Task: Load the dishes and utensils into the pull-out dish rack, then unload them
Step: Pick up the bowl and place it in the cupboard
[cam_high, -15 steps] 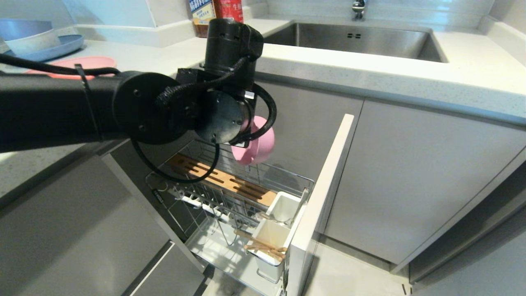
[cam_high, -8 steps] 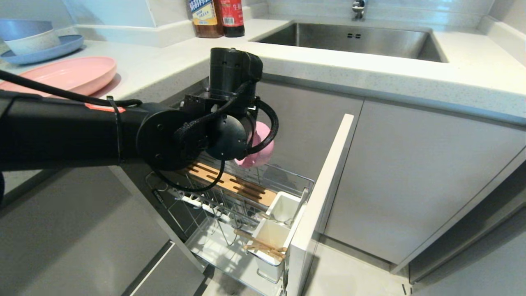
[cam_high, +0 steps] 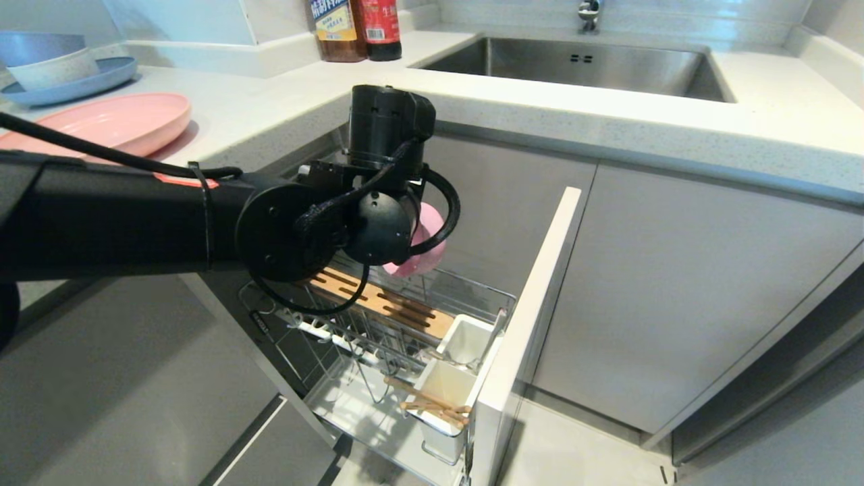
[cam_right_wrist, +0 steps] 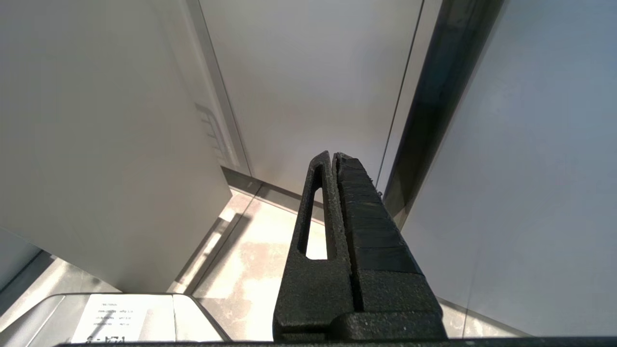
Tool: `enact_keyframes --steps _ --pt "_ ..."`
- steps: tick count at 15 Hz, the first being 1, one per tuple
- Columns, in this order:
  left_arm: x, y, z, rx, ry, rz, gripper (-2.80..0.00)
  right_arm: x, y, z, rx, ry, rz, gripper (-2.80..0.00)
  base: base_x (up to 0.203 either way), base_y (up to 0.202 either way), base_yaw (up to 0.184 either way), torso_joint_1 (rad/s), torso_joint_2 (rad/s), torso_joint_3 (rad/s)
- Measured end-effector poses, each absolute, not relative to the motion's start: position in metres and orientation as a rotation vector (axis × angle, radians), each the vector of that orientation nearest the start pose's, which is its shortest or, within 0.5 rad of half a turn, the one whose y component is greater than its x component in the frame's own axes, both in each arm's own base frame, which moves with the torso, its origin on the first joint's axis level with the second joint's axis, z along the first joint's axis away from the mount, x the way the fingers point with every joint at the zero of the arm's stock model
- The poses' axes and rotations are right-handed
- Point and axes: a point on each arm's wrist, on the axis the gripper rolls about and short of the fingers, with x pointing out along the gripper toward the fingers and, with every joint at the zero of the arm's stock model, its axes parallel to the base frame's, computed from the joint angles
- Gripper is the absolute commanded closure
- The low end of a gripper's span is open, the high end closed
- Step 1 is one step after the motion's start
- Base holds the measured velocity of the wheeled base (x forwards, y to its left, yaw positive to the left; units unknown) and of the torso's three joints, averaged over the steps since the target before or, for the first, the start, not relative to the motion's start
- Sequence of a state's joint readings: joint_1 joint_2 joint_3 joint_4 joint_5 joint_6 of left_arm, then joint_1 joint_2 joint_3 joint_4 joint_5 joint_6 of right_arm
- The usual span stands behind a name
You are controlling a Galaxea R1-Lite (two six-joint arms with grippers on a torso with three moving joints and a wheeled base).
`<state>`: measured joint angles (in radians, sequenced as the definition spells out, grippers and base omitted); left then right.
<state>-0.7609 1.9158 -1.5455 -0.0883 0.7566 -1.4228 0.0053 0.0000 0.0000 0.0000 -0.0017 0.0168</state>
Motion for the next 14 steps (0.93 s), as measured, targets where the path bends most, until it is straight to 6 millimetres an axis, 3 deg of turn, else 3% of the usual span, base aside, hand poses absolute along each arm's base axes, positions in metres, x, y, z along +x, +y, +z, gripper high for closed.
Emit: enact_keyframes --steps 14 --pt "0.286 -0.245 0.275 -1.259 0.132 0.113 0.00 -0.023 0.000 0.075 0.017 0.000 0.004 0.00 0.000 0.000 0.000 0.000 0.00 0.000"
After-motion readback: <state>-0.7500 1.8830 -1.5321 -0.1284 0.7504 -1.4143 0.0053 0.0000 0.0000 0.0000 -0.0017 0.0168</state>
